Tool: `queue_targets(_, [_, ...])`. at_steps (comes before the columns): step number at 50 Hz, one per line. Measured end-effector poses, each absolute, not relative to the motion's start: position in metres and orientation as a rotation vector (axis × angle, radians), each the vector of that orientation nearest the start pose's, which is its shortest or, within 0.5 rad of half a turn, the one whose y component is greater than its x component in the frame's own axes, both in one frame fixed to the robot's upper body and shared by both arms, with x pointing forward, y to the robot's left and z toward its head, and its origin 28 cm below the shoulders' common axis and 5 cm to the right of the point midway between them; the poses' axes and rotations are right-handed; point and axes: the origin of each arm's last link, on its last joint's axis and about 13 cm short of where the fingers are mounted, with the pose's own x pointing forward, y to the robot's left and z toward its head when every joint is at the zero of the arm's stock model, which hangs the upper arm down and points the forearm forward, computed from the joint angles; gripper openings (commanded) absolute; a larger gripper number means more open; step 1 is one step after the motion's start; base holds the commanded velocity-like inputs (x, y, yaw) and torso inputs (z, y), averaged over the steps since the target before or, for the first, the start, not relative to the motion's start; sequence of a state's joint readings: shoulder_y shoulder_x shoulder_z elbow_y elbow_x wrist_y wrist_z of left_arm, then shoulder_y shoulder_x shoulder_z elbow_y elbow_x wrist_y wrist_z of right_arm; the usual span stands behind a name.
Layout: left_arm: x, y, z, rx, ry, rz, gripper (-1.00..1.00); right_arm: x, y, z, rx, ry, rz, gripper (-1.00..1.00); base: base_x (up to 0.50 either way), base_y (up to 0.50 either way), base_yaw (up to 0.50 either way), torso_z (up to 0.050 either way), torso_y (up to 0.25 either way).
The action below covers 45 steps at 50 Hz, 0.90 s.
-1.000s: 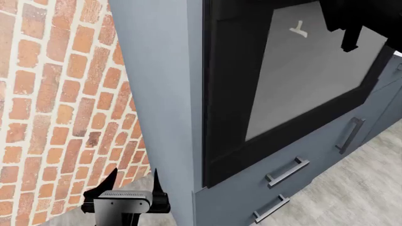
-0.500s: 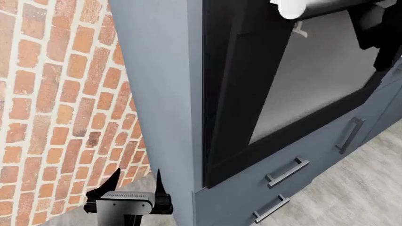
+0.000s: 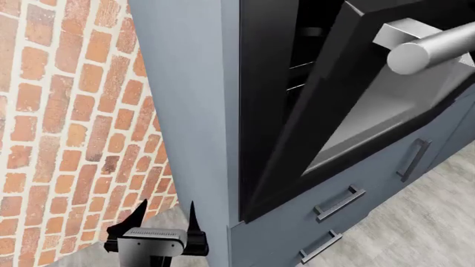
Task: Open the oven door
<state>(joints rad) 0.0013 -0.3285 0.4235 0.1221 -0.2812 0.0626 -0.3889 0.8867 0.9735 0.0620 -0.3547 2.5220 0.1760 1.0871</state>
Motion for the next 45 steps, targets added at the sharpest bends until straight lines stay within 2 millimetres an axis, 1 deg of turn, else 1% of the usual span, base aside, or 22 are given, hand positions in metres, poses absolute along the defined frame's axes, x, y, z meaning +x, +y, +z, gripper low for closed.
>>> queue_targets(14, [0.191,0.194,0.028,-0.011,-0.056,-0.051,1.00,0.154,-0.226,0.361,1.115,0.114,0.094,-1.00,0.00,0.00,0.00,0.000,0.000])
queue_targets(30, [0.190,0.195,0.029,-0.015,-0.061,-0.045,1.00,0.121,-0.239,0.349,1.043,0.139,-0.001,-1.00,0.00,0.00,0.00,-0.001,0.000])
queue_targets(45, [0.189,0.195,0.028,-0.014,-0.064,-0.044,1.00,0.090,-0.251,0.330,1.027,0.150,-0.067,-1.00,0.00,0.00,0.00,-0.001,0.000])
